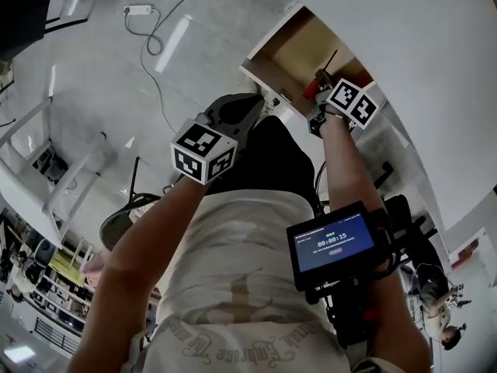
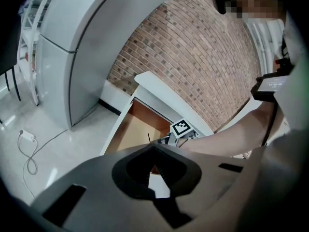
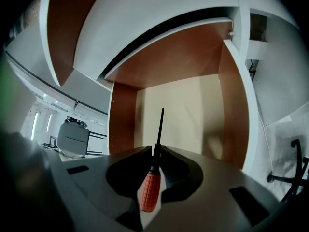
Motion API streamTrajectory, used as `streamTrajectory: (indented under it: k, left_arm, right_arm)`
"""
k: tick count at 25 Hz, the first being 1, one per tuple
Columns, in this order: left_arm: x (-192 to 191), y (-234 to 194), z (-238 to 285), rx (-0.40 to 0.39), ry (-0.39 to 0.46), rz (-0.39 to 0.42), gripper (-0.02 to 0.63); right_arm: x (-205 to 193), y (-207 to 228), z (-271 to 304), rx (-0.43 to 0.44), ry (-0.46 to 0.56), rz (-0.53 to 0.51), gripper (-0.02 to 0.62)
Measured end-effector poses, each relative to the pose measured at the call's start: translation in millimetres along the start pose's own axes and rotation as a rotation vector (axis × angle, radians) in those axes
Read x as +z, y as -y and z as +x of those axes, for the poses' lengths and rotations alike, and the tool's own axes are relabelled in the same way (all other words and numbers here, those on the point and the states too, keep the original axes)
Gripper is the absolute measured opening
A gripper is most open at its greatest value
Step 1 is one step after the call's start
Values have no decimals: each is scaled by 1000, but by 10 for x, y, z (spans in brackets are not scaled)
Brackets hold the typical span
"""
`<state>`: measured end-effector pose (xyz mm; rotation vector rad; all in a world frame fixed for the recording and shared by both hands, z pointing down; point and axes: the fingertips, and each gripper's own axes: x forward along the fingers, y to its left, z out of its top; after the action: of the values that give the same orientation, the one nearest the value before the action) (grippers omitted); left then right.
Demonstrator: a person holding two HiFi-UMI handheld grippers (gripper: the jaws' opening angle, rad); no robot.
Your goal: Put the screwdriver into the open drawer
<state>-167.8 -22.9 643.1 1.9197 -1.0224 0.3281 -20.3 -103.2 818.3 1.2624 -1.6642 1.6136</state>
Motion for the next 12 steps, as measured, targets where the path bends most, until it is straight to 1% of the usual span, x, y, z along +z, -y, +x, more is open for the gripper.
streamTrajectory:
  k: [6, 9, 12]
  left_arm:
    - [-229, -62, 25, 1, -6, -57, 18]
    - [-283, -127, -7, 15, 1, -75, 18]
    - [-343, -186, -46, 28, 2, -87, 18]
  right_arm:
    - [-35, 210, 337, -29, -34, 80, 69]
    - [-16, 298, 470, -49, -39, 82, 67]
    - [-1, 351, 569, -65, -52, 52, 67]
